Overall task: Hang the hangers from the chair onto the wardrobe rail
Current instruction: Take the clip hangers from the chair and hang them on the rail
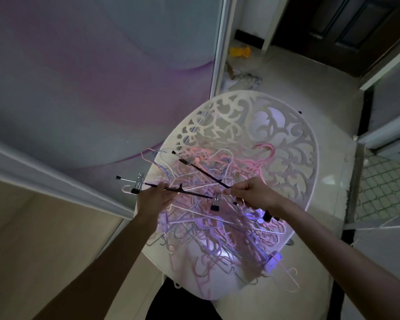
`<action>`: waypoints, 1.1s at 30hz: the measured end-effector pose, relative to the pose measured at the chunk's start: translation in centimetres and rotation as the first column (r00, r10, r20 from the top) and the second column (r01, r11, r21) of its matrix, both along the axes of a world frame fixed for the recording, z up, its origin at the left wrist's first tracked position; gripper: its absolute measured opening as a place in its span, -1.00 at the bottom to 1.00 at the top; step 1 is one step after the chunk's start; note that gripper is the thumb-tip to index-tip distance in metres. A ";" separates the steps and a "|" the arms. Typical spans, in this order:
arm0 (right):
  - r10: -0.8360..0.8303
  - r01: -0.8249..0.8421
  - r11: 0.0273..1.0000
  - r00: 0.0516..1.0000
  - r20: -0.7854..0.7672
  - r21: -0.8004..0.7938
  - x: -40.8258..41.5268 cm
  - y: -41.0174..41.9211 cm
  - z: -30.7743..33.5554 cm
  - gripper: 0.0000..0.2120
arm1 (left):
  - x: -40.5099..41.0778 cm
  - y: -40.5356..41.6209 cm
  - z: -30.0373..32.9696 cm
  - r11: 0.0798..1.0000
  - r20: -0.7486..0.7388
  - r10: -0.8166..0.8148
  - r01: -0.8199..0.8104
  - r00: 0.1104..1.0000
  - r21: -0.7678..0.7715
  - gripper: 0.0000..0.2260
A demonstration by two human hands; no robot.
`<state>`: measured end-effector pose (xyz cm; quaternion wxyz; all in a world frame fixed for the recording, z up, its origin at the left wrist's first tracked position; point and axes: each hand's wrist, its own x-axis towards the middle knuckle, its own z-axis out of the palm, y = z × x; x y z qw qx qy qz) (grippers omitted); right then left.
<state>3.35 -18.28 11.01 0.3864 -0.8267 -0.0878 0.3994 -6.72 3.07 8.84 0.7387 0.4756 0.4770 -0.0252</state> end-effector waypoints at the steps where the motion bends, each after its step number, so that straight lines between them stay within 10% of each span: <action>1: 0.022 -0.021 1.000 0.999 0.031 -0.009 -0.2 0.4 0.1 -0.68 | -0.5 0.1 0.3 1.000 0.005 0.009 -0.009 1.000 0.028 -0.75; 6: 0.247 -0.187 0.954 0.933 0.260 -0.234 -0.5 0.8 -0.4 -0.81 | -0.9 0.2 -0.4 0.975 -0.006 0.021 -0.019 1.000 0.219 -0.71; 15: 0.184 -0.140 0.978 0.925 0.332 -0.153 0.6 -1.1 -3.0 -0.80 | 1.6 1.5 -3.7 0.904 -0.105 -0.202 0.227 0.974 0.362 -0.74; 20: 0.026 -0.036 0.995 0.994 0.105 0.097 1.1 -1.1 -4.1 -0.75 | 2.6 0.4 -5.3 0.799 -0.172 -0.454 0.485 0.874 0.356 -0.76; 25: -0.144 0.136 0.979 0.989 0.042 0.151 1.8 -1.1 -5.3 -0.72 | 1.7 -1.5 -5.4 0.858 -0.042 -0.384 0.373 0.922 0.354 -0.71; 30: 0.134 -0.102 0.988 0.938 0.321 -0.113 1.5 -1.8 -6.2 -0.83 | 0.1 0.3 -0.9 0.700 0.012 -0.386 0.284 0.922 0.655 -0.73; 33: 0.278 -0.162 0.941 0.872 0.402 -0.297 1.6 -2.4 -6.1 -0.80 | 3.7 0.5 1.9 0.436 -0.185 -0.553 0.471 0.813 0.767 -0.76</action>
